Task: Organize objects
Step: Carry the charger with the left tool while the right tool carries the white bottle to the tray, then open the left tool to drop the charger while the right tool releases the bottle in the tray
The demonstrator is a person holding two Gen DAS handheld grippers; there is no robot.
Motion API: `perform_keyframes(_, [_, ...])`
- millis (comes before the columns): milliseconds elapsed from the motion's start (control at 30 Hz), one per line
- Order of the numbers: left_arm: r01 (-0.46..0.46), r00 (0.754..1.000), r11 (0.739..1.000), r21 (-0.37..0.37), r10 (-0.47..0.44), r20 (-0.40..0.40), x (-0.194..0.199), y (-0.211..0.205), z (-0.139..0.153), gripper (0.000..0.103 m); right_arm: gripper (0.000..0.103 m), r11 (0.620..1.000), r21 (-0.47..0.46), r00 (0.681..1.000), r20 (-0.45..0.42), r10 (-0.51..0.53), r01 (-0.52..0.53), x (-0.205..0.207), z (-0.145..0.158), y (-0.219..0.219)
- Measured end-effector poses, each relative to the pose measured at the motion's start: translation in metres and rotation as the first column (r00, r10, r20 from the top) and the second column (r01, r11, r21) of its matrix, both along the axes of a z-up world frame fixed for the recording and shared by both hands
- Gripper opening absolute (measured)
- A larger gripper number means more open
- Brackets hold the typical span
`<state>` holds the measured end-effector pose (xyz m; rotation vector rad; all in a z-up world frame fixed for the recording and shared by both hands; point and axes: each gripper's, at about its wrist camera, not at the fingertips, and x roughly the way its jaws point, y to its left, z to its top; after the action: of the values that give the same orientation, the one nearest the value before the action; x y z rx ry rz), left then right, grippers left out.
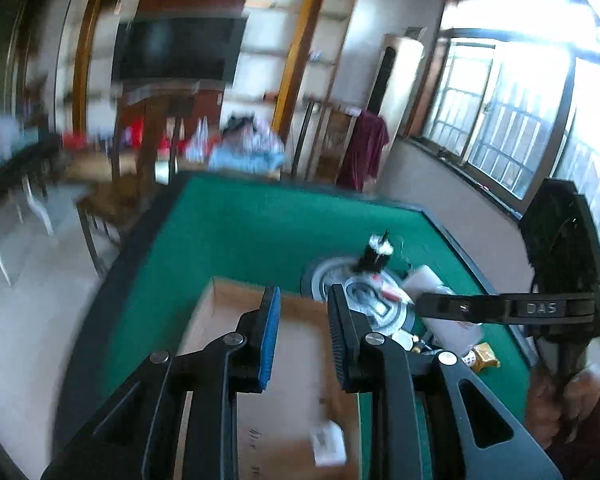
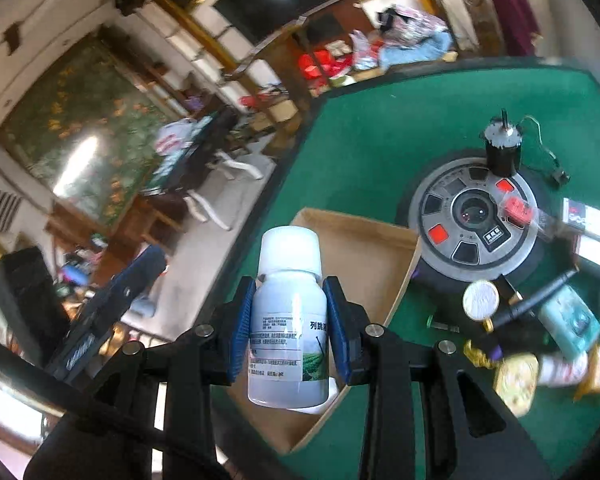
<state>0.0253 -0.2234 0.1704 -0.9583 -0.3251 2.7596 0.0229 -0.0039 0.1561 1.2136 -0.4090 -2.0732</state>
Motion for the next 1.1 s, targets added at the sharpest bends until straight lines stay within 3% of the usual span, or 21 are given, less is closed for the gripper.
perform_keyframes(233, [-0.009,0.995,0.999,0.051,0.004,0.098,-0.008,-0.005,-0.060,0.020,0.032,0.996,0.079,0.988,0.146,-0.049,0.038,-0.027,-0.062,-0.012])
perform_keyframes(400, [0.022,0.985,0.999,0.042,-0.029,0.171,0.003,0.006,-0.095,0.020,0.032,0.982,0.186,0.985,0.163,-0.055,0.024,-0.037,-0.087,-0.030])
perform_keyframes(600, [0.012,0.969,0.998,0.058,-0.026,0.247,0.008,0.003,-0.123,0.022,0.032,0.954,0.299,0.991,0.121,-0.057,0.018,-0.048,-0.107,-0.049])
perform_keyframes(733, [-0.027,0.965,0.999,0.045,0.014,0.263,0.011,0.001,-0.133,0.032,0.032,0.945,0.325,0.990,0.119,-0.072,0.030,-0.051,-0.115,-0.047])
perform_keyframes(900, [-0.030,0.961,0.998,0.057,0.014,0.275,0.010,0.002,-0.136,0.035,0.034,0.951,0.305,0.989,0.112,-0.092,0.053,-0.051,-0.112,-0.036])
perform_keyframes(1000, [-0.040,0.963,0.998,0.055,0.024,0.268,0.011,0.004,-0.134,0.055,0.037,0.951,0.304,0.992,0.092,-0.090,0.059,-0.048,-0.108,-0.033])
perform_keyframes(1100, [-0.053,0.966,0.997,0.047,0.039,0.256,0.014,0.006,-0.131,0.060,0.040,0.949,0.306,0.994,0.052,-0.092,0.072,-0.043,-0.097,-0.026])
